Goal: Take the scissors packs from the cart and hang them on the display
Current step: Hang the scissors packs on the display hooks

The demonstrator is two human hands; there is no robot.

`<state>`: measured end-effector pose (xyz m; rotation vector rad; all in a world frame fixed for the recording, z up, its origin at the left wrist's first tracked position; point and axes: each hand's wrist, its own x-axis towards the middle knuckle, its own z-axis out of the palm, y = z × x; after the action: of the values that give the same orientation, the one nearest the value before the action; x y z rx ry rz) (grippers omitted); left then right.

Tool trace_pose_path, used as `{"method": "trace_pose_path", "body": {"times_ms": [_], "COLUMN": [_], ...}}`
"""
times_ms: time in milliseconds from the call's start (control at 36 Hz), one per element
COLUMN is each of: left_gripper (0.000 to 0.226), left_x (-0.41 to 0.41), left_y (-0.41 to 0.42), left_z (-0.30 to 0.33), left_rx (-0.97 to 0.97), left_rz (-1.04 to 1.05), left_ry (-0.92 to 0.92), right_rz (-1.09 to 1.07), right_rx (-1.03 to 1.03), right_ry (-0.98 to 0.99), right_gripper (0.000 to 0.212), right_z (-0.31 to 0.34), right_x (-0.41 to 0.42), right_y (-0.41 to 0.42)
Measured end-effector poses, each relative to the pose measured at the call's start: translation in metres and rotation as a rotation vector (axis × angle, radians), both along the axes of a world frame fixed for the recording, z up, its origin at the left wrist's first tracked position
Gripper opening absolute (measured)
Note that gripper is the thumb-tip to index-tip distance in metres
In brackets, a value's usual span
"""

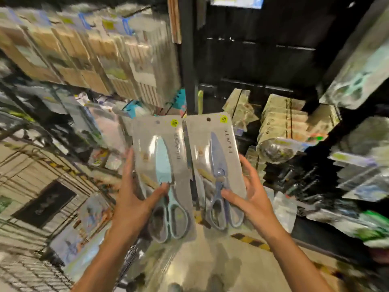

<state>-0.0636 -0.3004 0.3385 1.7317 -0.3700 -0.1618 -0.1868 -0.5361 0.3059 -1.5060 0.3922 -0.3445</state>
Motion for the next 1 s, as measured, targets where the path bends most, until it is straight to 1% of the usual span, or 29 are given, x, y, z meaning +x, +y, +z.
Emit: {"method": "trace_pose_path", "body": {"times_ms": [111, 167, 222, 278, 361, 444, 500, 611, 750, 833, 1000], "left_gripper": [0.106, 0.103, 0.101, 0.101, 0.101, 0.103, 0.106, 0.106, 0.109, 0.11, 0.108], "left_x": [-0.013, -0.016, -0.016, -0.018, -0.022, -0.022, -0.019, -0.024, -0.031, -0.037, -0.052], "left_y": [-0.023, -0.034, -0.042, -0.048, -0.056, -0.066, -0.071, -0.087, -0.113, -0.131, -0.174], "left_z": [0.013, 0.02, 0.023, 0.028, 0.039, 0.052, 0.058, 0.078, 0.098, 0.11, 0.126], "left_rx": [-0.015, 0.007, -0.013, -0.06, -0.092, -0.112, -0.116, -0.17, -0.221, -0.222, -0.247], "left_rz": [-0.086, -0.11, -0.156, -0.211, -0.274, -0.338, -0.384, -0.435, -0.482, -0.487, -0.503], "left_ry": [-0.034, -0.109, -0.158, -0.132, -0.141, -0.172, -0.153, -0.174, -0.197, -0.242, -0.229], "right_rz": [-0.104, -0.164, -0.228, -0.298, -0.402, -0.464, -0.505, -0.577, -0.654, -0.673, -0.681], "right_rx": [-0.023, -0.045, -0.066, -0.088, -0.12, -0.171, -0.195, -0.247, -0.259, -0.269, -0.291], "right_ry": [-0.055, -0.079, -0.1, -0.112, -0.127, -0.13, -0.14, -0.167, -0.209, -0.233, -0.261], "right_gripper": [0.088, 0.086, 0.085, 0.084, 0.085, 0.087, 0.087, 0.084, 0.083, 0.082, 0.082], "right_z": [0.013, 0.021, 0.029, 0.037, 0.051, 0.068, 0.079, 0.099, 0.113, 0.118, 0.123], "right_x": [-0.034, -0.05, -0.063, -0.076, -0.091, -0.102, -0.108, -0.119, -0.133, -0.141, -0.152], "right_y": [-0.008, -0.008, -0.007, -0.003, 0.002, 0.004, 0.004, -0.001, -0.022, -0.04, -0.086]}}
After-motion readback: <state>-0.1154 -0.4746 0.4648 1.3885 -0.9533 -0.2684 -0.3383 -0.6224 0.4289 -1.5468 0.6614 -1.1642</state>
